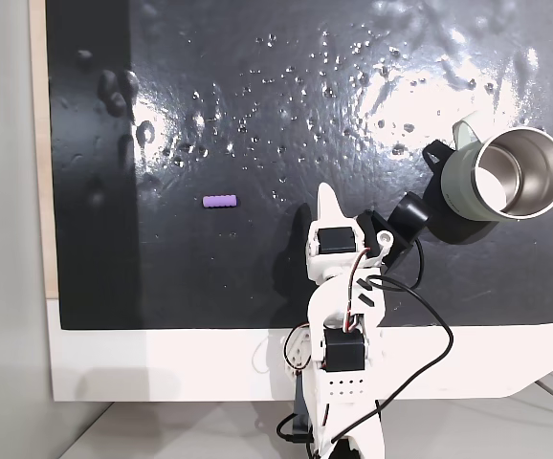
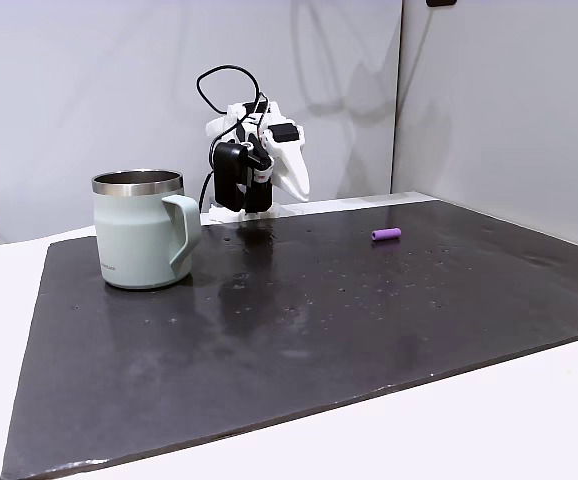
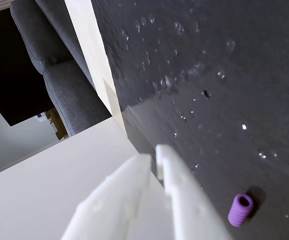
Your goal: Grasp a pengrip and put it in the cup.
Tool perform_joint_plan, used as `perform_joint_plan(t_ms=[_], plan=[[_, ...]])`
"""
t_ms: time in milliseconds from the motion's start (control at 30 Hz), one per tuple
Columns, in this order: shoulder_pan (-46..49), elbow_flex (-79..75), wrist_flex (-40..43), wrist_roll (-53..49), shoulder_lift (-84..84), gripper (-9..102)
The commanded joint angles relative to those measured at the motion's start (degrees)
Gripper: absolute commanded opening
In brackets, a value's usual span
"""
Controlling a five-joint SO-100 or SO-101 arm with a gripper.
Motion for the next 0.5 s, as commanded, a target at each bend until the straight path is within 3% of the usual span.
perform_joint_plan(t_ms=[0, 467], plan=[[-1.05, 3.08, -2.02, -1.93, 0.79, 0], [-2.55, -3.69, 0.88, -4.66, 0.79, 0]])
